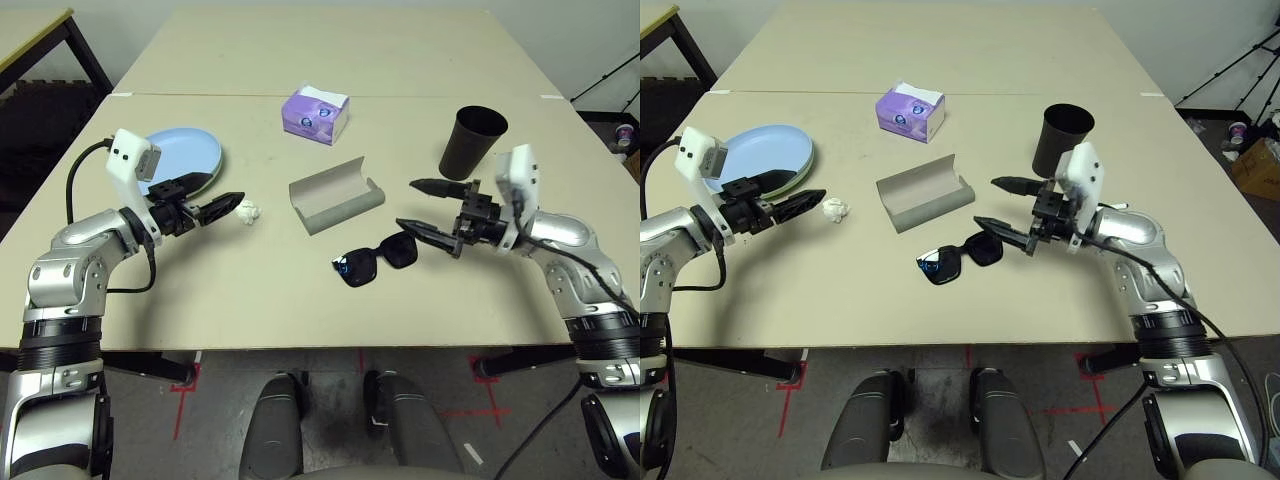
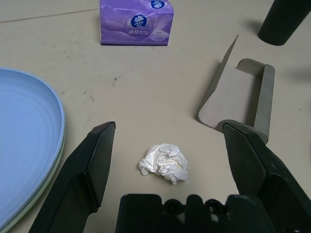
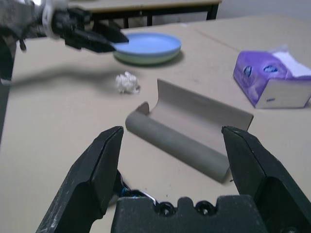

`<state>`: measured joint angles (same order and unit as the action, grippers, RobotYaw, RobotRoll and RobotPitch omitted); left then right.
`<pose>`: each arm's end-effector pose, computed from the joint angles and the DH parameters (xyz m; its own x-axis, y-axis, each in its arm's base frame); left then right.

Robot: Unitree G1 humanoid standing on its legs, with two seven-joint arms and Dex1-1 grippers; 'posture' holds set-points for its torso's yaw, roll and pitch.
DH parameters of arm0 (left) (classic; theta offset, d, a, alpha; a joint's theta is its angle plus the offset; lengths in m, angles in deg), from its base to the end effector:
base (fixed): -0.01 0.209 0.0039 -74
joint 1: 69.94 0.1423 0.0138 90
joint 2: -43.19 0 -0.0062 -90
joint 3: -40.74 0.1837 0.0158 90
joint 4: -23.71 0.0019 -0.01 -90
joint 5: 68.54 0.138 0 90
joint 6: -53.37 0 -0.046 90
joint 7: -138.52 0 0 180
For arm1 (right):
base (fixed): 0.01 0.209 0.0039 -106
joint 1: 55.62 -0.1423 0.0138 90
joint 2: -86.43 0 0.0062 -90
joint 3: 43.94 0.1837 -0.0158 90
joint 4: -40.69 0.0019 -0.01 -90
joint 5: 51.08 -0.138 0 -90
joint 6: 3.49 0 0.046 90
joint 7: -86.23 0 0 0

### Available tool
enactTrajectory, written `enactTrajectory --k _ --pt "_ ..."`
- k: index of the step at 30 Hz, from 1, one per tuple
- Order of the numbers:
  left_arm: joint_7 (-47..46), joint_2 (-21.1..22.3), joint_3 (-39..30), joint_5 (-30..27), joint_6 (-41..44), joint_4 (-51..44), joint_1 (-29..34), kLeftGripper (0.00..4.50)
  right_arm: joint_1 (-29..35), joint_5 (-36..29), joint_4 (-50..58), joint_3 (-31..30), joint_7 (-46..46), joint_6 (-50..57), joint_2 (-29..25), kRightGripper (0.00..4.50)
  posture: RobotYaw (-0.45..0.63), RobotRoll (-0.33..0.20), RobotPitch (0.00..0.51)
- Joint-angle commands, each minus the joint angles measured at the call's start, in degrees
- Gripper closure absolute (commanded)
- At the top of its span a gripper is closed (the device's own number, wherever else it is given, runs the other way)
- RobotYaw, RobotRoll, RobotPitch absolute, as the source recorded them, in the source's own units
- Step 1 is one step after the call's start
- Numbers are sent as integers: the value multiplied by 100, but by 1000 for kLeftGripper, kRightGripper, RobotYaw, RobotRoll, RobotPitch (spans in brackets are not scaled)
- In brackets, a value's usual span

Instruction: Organize and tidy the items on the table.

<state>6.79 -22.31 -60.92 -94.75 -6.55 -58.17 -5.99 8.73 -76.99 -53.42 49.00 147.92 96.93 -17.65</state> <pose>0.2655 0.2948 0.1758 0.7988 -0.5842 -0.1438 0.5942 0.8035 0.0363 0.2761 -0.2311 0.1595 0.4467 0.8934 0.0475 -0.8692 0.4459 -0.2135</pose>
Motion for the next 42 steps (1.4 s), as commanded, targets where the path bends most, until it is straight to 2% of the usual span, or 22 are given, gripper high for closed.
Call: enactTrajectory --k 1,11,20,32,35,42 --pt "105 -82 206 154 -113 198 148 31 215 -90 189 11 155 16 -99 0 6 0 154" --pt "615 43 533 414 -468 573 322 31 271 -49 341 -34 113 59 -118 0 2 0 154" --pt "494 -43 709 921 -983 1175 7 31 234 -37 401 -62 91 95 -110 0 1 0 155" --pt "588 -251 770 1041 -1179 1453 -384 31 277 9 465 -82 71 102 -119 0 -6 0 154" --pt "621 -242 794 1064 -1212 1499 -411 590 277 24 468 -84 64 98 -118 0 -6 0 154" --pt "763 -194 851 1129 -1215 1610 -408 3326 257 67 442 -80 63 69 -113 0 -7 0 153"
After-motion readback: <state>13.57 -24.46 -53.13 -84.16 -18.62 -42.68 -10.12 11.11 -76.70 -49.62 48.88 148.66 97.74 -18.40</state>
